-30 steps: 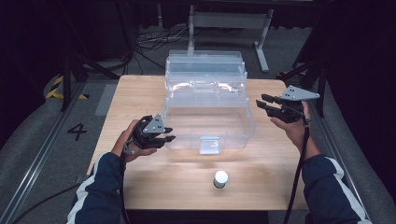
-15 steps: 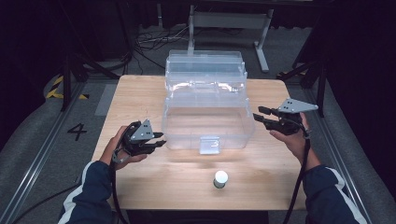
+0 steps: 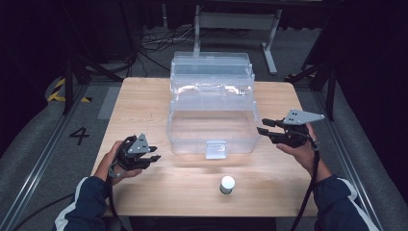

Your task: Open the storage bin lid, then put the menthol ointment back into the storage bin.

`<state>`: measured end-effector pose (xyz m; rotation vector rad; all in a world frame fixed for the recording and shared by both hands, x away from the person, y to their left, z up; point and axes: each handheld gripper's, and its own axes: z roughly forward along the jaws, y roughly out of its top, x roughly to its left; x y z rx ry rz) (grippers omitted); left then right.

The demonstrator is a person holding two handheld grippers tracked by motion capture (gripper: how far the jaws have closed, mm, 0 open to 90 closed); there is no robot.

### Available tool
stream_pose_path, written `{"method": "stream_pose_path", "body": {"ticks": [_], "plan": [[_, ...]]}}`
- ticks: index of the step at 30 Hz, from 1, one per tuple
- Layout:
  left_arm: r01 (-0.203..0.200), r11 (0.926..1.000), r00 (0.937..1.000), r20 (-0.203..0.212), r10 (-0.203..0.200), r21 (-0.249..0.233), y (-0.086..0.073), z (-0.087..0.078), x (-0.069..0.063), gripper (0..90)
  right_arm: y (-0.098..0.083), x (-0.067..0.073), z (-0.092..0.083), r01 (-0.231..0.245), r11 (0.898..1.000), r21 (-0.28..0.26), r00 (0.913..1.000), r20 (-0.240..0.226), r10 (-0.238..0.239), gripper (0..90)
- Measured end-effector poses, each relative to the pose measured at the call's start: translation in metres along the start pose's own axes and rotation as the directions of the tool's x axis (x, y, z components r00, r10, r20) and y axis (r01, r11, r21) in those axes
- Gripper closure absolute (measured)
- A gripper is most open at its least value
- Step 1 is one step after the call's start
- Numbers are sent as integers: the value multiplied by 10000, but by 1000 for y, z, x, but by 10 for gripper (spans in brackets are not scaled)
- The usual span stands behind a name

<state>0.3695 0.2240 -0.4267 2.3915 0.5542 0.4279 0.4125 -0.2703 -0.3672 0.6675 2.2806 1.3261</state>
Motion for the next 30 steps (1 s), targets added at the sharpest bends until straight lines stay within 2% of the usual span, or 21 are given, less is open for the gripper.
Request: {"method": "stream_pose_path", "body": {"ticks": [1, 3, 4, 9, 15, 18, 21, 24, 30], "plan": [[124, 9999, 9998, 123, -124, 51, -4, 2, 0, 632, 0, 2, 0, 57, 10000, 39, 9999, -107, -56, 599], [75, 9992, 10000, 24, -76, 380, -10, 5, -3, 611, 1, 7, 2, 198, 9997, 124, 9995, -265, -194, 591], [234, 9988, 9995, 193, -243, 419, -14, 7, -3, 609, 1, 10, 2, 193, 9997, 150, 9993, -338, -188, 588], [834, 9963, 9951, 509, -843, 194, -30, 9, -7, 562, 0, 20, 6, 339, 9990, 278, 9971, -691, -319, 556], [1179, 9919, 9895, 787, -1214, 481, -45, 15, -13, 476, 1, 34, 10, 659, 9960, 602, 9898, -1302, -577, 514], [1546, 9878, 9838, 893, -1556, 181, -51, 16, -12, 412, 2, 42, 13, 876, 9926, 838, 9844, -1600, -734, 481], [1652, 9861, 9827, 882, -1629, -189, -57, 17, -13, 338, 2, 49, 17, 1008, 9905, 931, 9791, -1859, -822, 468], [1687, 9843, 9831, 817, -1641, -528, -61, 18, -12, 331, 1, 55, 22, 1204, 9855, 1193, 9730, -2109, -934, 455], [1824, 9817, 9812, 745, -1782, -546, -61, 18, -12, 300, 2, 68, 28, 1605, 9747, 1558, 9583, -2610, -1161, 423]]}}
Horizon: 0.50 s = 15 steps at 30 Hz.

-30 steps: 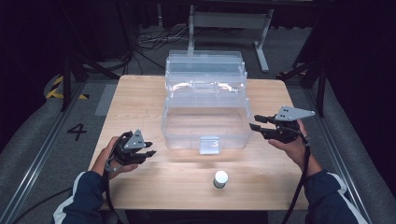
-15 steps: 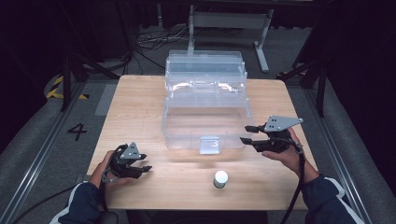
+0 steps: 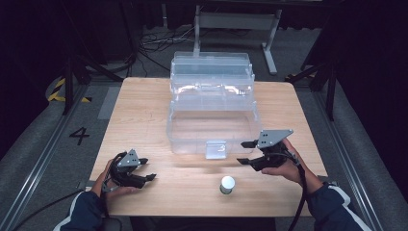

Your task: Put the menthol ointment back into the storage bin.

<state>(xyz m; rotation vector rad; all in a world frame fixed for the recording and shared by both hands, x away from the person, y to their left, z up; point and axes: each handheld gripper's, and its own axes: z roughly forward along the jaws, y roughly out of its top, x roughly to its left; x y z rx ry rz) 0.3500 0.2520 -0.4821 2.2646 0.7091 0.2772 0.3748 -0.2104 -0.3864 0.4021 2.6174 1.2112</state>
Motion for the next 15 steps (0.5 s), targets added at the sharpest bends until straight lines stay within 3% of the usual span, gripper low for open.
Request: {"method": "stream_pose_path", "body": {"ticks": [15], "plan": [[139, 9999, 9997, -177, -138, 23, -1, -1, 0, 291, 5, 24, 14, 813, 9928, 883, 9913, -1104, -714, 375]]}}
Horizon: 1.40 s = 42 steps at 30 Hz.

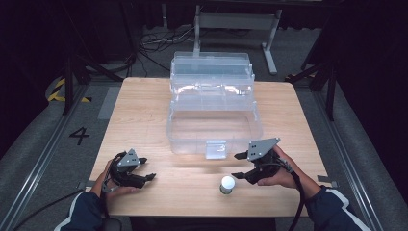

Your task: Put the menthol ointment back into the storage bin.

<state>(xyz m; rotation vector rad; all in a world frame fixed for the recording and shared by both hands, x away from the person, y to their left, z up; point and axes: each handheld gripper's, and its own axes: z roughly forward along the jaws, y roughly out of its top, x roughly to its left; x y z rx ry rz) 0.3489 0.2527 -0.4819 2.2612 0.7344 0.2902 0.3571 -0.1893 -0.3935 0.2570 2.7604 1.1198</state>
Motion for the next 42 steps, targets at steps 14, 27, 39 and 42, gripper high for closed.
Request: {"method": "stream_pose_path", "body": {"ticks": [14, 27, 39, 42], "plan": [[1, 10000, 10000, -5, -1, -9, 0, 0, 0, 291, 6, 20, 18, 715, 9915, 1091, 9925, -1065, -598, 334], [9, 10000, 10000, 29, -9, -16, 0, 0, 0, 291, 8, 18, 46, 1287, 9584, 2548, 9816, -1701, -866, 349], [3, 10000, 10000, 29, -3, -17, 0, 0, 0, 291, 13, 20, 63, 1437, 9329, 3301, 9791, -1848, -855, 422], [6, 10000, 10000, 34, -6, -10, 0, 0, 0, 290, 14, 20, 66, 1492, 9285, 3400, 9769, -1958, -853, 439]]}}
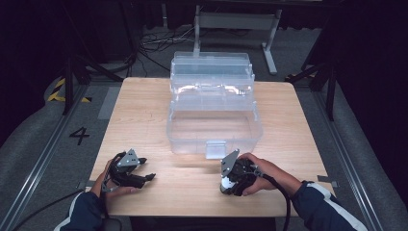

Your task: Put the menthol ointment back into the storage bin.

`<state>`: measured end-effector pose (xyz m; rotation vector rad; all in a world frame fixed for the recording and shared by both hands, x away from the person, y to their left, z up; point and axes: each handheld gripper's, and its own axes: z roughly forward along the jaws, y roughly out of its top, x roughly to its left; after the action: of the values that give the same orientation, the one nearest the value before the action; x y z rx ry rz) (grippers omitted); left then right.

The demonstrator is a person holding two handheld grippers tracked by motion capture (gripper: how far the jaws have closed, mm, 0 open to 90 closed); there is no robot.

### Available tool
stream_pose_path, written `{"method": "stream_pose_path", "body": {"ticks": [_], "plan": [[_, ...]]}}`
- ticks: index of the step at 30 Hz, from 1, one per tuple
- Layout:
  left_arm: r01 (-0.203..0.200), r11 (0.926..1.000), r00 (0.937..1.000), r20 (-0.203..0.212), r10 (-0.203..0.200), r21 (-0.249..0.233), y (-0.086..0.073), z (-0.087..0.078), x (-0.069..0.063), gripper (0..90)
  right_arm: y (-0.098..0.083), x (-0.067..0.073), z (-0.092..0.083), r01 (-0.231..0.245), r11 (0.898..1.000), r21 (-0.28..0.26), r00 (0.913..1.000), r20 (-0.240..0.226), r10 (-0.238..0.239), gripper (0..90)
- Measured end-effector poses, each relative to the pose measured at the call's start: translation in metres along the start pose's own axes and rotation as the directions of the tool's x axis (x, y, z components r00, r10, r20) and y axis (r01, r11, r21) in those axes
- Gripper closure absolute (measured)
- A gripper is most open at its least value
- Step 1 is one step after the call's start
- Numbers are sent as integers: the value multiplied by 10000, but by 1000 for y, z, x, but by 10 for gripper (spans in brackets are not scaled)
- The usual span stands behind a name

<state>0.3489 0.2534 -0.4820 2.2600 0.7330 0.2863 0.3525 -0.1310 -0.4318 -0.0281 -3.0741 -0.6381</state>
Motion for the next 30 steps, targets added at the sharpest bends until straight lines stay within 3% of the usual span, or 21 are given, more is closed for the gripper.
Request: {"method": "stream_pose_path", "body": {"ticks": [8, 13, 24, 30], "plan": [[-3, 10000, 10000, 16, 3, 7, 0, 0, 0, 290, 1, 0, 3, 133, 9990, 435, 9998, -146, -127, 459], [-11, 10000, 10000, 22, 11, 1, 0, 0, 0, 290, 2, 0, 3, 120, 9993, 345, 9999, -76, -117, 500], [-15, 10000, 10000, 38, 15, 4, 0, 0, 0, 290, -1, -1, 0, 202, 9991, 370, 9998, -63, -200, 503], [-18, 10000, 10000, 52, 18, 6, 0, 0, 0, 290, -5, -4, -7, 52, 9998, 175, 9998, 187, -56, 503]]}}
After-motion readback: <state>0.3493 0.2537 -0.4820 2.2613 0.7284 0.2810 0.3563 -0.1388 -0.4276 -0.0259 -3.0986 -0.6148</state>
